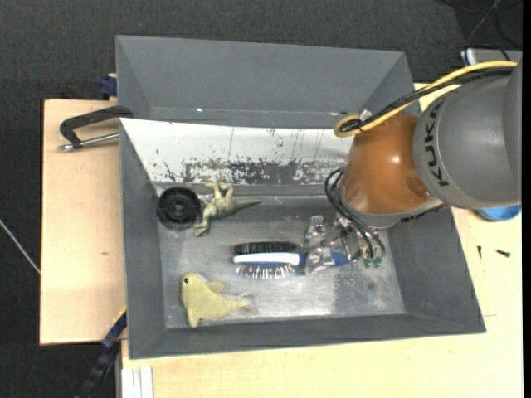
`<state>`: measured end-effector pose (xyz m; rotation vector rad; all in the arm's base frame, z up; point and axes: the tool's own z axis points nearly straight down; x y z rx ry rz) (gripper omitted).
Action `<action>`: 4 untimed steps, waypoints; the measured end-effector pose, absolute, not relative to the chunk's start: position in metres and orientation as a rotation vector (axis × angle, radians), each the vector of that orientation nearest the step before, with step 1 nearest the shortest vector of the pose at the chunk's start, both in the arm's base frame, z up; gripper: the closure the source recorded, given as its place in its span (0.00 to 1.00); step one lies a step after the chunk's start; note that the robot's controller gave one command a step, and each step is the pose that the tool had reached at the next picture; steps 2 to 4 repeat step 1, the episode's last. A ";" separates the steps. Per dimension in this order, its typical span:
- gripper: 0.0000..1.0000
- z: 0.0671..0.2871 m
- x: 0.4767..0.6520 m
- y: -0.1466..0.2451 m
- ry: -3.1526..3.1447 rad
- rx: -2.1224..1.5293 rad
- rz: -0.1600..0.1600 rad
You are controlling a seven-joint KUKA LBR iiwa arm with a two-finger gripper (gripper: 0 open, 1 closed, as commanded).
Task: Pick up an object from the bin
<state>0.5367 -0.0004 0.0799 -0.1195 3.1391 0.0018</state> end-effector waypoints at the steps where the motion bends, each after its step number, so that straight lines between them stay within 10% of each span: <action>1: 1.00 0.206 0.532 0.005 3.115 -0.302 -0.001; 4: 1.00 0.206 0.532 0.005 3.115 -0.302 -0.001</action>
Offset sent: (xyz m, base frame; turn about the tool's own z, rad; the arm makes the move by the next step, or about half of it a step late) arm -0.0068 0.0044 0.1210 -0.1159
